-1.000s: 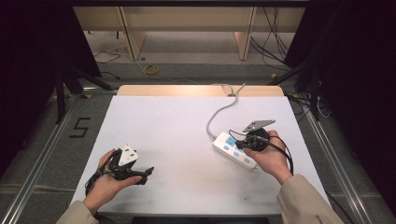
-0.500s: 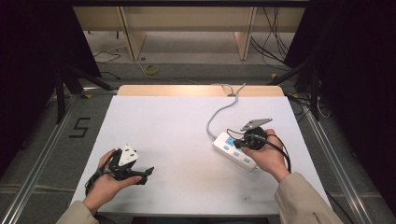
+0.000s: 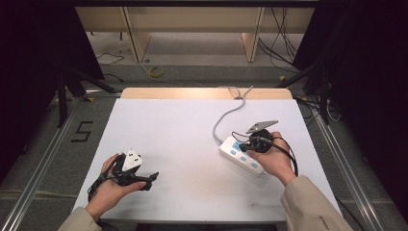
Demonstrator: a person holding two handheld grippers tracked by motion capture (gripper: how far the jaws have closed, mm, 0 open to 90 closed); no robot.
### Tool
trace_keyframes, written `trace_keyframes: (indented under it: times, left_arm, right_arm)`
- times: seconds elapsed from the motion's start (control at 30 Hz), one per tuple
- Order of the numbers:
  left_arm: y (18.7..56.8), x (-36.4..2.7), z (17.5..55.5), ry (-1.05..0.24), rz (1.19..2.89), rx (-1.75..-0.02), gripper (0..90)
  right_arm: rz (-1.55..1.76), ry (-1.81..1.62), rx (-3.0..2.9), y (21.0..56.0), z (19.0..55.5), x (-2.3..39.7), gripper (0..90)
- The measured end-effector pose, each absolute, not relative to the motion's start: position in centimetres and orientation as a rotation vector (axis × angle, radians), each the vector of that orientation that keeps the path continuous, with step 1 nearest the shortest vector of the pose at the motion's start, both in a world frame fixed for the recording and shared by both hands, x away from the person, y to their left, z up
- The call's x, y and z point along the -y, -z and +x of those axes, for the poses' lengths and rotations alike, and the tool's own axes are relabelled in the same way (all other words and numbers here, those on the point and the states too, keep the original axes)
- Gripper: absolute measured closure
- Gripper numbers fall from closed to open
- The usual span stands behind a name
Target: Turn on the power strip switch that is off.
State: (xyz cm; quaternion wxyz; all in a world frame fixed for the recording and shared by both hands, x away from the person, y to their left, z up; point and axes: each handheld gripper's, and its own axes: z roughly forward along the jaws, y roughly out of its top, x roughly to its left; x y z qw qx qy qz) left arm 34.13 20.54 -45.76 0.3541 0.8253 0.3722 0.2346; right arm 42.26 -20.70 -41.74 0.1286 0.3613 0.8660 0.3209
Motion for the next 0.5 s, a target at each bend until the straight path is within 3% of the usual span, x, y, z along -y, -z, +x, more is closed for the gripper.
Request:
trace_keyframes:
  times: [0.5]
  left_arm:
    - [45.75,-20.53,34.14,-0.606,2.136,-0.963,11.8]
  right_arm:
    - [1.038,-0.919,-2.535,41.82,42.78,20.13,90.0]
